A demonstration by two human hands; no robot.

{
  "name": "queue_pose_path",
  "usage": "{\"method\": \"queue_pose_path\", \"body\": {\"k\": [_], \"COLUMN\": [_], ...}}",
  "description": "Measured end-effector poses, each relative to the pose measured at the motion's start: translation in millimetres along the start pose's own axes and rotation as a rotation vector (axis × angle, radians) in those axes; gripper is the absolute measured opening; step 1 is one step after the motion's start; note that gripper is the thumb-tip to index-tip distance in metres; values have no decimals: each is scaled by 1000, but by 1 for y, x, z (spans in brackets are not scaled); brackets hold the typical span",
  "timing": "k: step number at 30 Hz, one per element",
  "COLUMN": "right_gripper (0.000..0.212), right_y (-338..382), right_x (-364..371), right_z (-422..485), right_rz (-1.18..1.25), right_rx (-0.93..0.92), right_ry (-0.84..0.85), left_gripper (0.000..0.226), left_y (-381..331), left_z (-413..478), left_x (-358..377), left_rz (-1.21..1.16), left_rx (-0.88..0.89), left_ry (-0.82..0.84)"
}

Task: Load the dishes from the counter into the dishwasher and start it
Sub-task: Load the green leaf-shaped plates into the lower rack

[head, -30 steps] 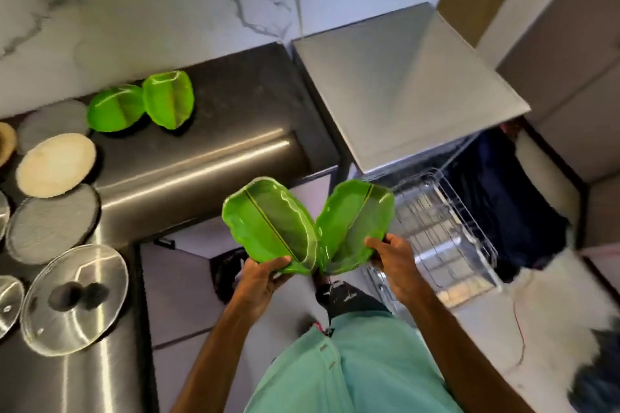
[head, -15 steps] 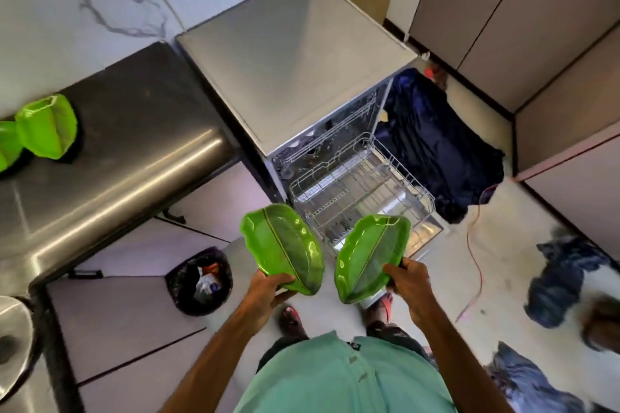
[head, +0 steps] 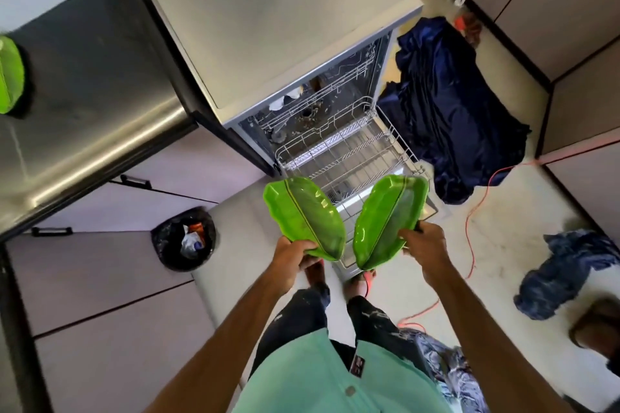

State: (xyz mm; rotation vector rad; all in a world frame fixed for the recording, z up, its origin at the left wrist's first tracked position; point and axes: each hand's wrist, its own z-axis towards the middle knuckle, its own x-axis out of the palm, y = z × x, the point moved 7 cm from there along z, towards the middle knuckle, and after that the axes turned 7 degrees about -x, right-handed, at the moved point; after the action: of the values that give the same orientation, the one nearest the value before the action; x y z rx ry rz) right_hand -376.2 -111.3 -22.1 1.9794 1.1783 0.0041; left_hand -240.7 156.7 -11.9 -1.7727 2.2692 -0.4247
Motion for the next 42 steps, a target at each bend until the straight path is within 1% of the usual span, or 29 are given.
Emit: {"method": "queue_pose_path", "body": {"k": [3,6,7,11,13,17,20,22,25,26,28,29,31,35,37,38,40,42], "right_gripper": [16,9,9,14,19,20,16,7,32,32,17,15,26,36,38,38,36,36], "right_y": [10,11,6,-33,-59,-107,-139,-157,-170,-170,-157,-146,-124,-101,-95,-93,-94,-94], "right_x": [3,14,22,69,96,143,165,175,181,179,176,177,181,193,199,201,206,209], "right_z": [14,26,31,63,82,124,149,169,205,217,233,239,248,263,270,273,279,280], "right_rz": [-27,-13,27,210,272,322,298,229,21,-67,-229,-290,-366,-411,-528,-621,-772,-824], "right_rx": [-15,0,31,197,257,290,286,242,148,104,-39,-148,-349,-521,-577,-561,-499,-546], "right_ry": [-11,-37,-28,46,59,63,44,32,18,-2,-28,-38,-52,7,-16,-22,26,87], "left_gripper": [24,18,19,24,30,42,40,39,33,31,31,30,30,29,29,30,31,32], "left_y": [-6,-11,-12,-13,-12,-8,-3,5,17,22,31,34,39,45,46,47,49,54], "left_z": [15,39,48,100,134,206,248,275,301,308,316,318,317,311,311,311,311,311], "left_x": [3,-3,-5,-16,-23,-35,-42,-47,-52,-53,-52,-51,-49,-42,-38,-36,-32,-30], "left_rz": [11,33,37,65,83,101,114,104,65,52,31,16,-37,-146,-176,-187,-203,-218], "left_rx": [-27,-32,-36,-43,-41,-25,-14,-15,-23,-29,-33,-38,-45,-83,-94,-100,-108,-117], "left_ry": [-3,0,1,-9,-33,-64,-89,-90,-94,-92,-71,-59,-33,4,11,11,13,15]}}
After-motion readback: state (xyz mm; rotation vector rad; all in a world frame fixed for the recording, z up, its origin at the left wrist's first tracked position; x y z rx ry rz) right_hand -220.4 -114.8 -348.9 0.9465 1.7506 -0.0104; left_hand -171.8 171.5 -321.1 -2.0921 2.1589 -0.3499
